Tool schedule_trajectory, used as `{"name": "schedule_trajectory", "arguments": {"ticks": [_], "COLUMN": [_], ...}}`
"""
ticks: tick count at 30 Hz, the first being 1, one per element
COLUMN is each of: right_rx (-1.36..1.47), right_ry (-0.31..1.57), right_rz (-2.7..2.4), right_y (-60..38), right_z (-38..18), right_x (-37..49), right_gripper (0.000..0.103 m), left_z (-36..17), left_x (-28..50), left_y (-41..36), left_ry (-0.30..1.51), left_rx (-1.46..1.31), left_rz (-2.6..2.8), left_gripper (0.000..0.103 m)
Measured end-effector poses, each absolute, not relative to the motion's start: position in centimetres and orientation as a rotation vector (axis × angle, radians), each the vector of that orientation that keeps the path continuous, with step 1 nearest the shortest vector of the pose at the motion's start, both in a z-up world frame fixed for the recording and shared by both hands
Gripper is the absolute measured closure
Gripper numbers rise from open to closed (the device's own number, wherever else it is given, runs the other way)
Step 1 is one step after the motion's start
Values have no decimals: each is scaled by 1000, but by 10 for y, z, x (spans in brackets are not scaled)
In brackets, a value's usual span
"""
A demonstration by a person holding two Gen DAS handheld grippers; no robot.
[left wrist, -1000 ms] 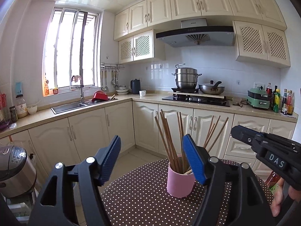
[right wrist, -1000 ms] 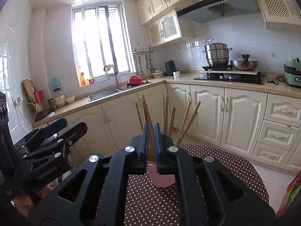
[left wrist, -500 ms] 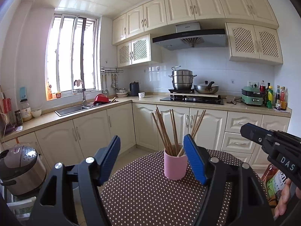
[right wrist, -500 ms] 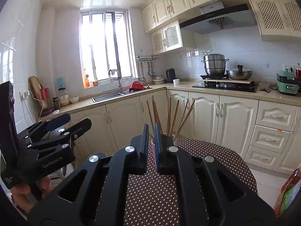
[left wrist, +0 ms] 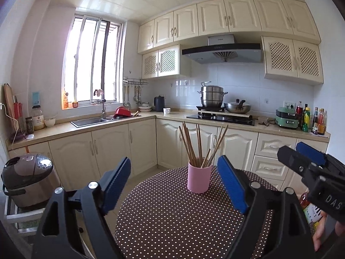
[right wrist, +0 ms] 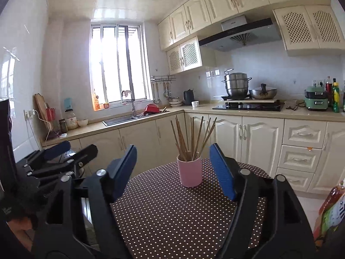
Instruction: Organize utensils
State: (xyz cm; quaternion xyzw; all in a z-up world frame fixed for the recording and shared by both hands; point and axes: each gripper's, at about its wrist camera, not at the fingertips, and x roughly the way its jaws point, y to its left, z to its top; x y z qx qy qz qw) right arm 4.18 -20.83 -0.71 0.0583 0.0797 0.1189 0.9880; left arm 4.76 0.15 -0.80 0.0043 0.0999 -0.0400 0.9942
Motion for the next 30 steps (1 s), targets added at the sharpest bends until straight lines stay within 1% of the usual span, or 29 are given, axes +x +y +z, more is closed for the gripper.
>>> {"name": "schedule_trajectory", "arguments": {"ticks": [4,6,11,18,30], "right_rx": [77,66,55,15,2], "right_ry": [128,114,82,51,40], "right_rz": [221,216,204,205,200], "right_y": [-203,-201,-199,-192,-190], "right_z": [-1,1,9,14,15], "right_x": [25,20,7,-6,-9], "right_gripper": [22,16,11,8,8], "left_z": [2,6,12,16,19], "left_x": [33,25,8,-4,-8], "left_y": [3,3,3,3,6], "left_ry": [172,158,130,103,86], "left_rx": [19,26,43,49,45], "left_rz": [-64,-59,-49,-33,-8], "left_gripper": [22,22,22,13,12]}}
